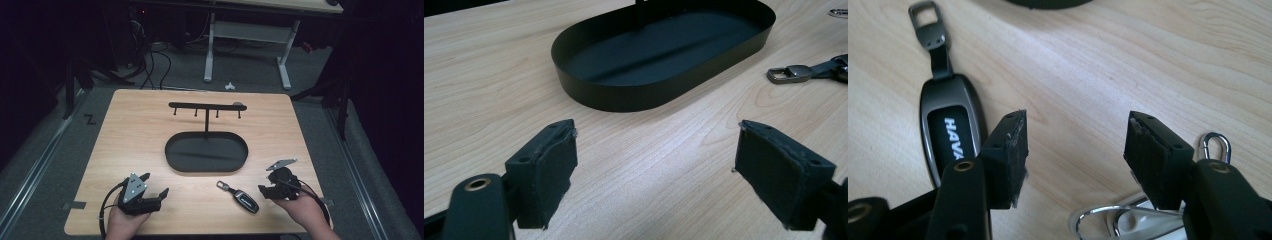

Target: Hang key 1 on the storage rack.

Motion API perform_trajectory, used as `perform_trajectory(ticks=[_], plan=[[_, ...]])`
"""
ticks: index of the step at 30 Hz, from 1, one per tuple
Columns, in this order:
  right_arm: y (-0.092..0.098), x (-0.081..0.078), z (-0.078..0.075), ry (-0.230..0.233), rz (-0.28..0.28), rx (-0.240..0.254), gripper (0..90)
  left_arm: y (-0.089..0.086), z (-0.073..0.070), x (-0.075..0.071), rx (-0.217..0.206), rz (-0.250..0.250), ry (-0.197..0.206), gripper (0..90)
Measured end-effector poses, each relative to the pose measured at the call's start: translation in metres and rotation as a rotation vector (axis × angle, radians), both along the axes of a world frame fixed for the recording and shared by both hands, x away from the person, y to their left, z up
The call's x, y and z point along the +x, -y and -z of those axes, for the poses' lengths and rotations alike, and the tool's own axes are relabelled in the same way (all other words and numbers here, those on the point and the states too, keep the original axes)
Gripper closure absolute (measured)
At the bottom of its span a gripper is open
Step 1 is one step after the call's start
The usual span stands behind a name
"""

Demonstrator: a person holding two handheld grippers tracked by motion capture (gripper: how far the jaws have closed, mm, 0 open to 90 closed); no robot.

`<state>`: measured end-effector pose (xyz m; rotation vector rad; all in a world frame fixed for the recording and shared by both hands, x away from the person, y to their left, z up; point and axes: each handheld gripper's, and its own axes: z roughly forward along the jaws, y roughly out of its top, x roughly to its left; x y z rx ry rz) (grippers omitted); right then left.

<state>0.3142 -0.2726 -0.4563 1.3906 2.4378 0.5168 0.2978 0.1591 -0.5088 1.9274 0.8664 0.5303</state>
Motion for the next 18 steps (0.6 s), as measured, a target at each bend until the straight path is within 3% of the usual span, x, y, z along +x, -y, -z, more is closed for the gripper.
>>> perform_trajectory(ticks=[7,15,18], plan=[[-0.011,0.006,-0.004,-0.105,-0.082,-0.082,37.9,0.003,0.001,-0.001,0.026,0.003,0.013,18.5],[-0.025,0.013,-0.006,-0.164,-0.182,-0.204,37.4,0.005,0.002,-0.001,0.044,0.011,0.019,18.9],[-0.032,0.014,-0.007,-0.205,-0.211,-0.227,37.2,0.003,0.002,-0.001,0.015,0.02,0.01,18.9]])
